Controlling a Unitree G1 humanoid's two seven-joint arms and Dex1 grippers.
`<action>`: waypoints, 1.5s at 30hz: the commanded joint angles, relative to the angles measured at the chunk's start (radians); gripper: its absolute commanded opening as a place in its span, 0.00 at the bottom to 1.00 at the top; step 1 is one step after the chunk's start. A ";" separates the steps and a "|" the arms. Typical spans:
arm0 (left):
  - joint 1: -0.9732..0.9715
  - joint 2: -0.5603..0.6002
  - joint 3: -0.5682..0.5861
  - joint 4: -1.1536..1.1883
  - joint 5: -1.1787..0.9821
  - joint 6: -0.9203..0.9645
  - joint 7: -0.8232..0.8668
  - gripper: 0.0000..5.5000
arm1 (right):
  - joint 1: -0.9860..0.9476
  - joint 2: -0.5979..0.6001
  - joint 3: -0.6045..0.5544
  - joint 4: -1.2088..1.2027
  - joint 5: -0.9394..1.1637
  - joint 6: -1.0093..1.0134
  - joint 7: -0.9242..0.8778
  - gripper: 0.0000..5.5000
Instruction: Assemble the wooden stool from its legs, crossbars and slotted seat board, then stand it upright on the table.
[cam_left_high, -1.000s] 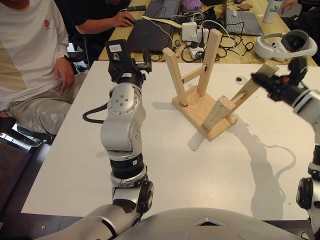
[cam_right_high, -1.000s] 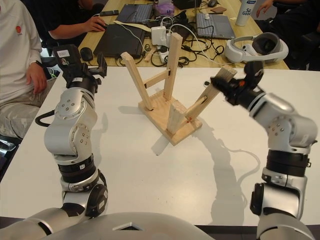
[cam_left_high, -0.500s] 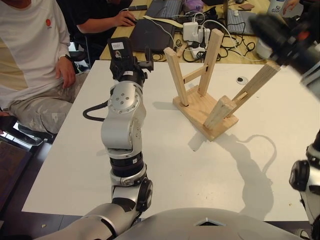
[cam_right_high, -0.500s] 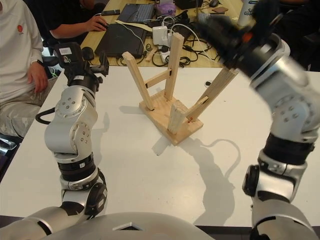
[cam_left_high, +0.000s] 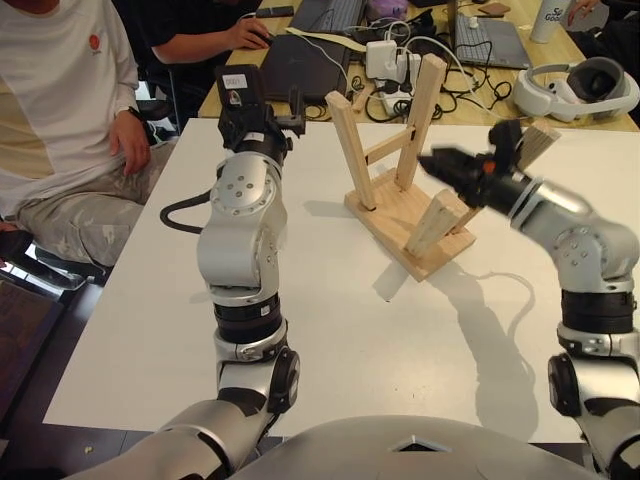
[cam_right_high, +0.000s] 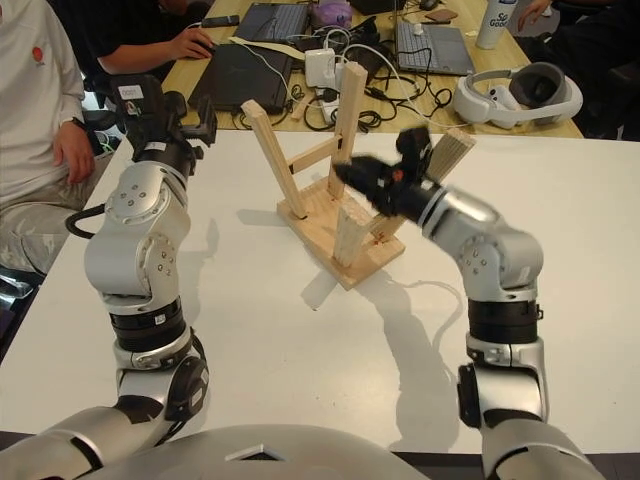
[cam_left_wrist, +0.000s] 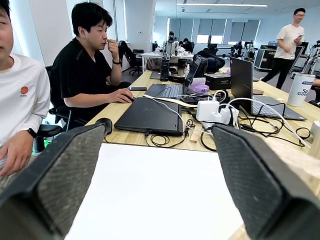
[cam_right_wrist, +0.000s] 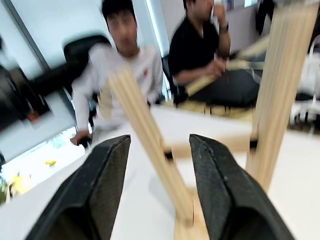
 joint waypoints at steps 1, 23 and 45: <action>-0.005 0.028 0.033 -0.022 -0.015 0.020 -0.012 0.71 | -0.338 -0.052 -0.328 0.225 0.109 -0.169 -0.233 0.40; 0.377 -0.104 -0.044 -0.324 -0.077 0.447 0.059 0.71 | 0.256 -0.006 -0.124 0.194 0.021 0.021 0.134 0.40; 0.438 0.040 0.085 -0.224 -0.022 0.248 0.037 0.71 | 0.273 0.009 -0.260 0.322 -0.247 -0.184 -0.325 0.31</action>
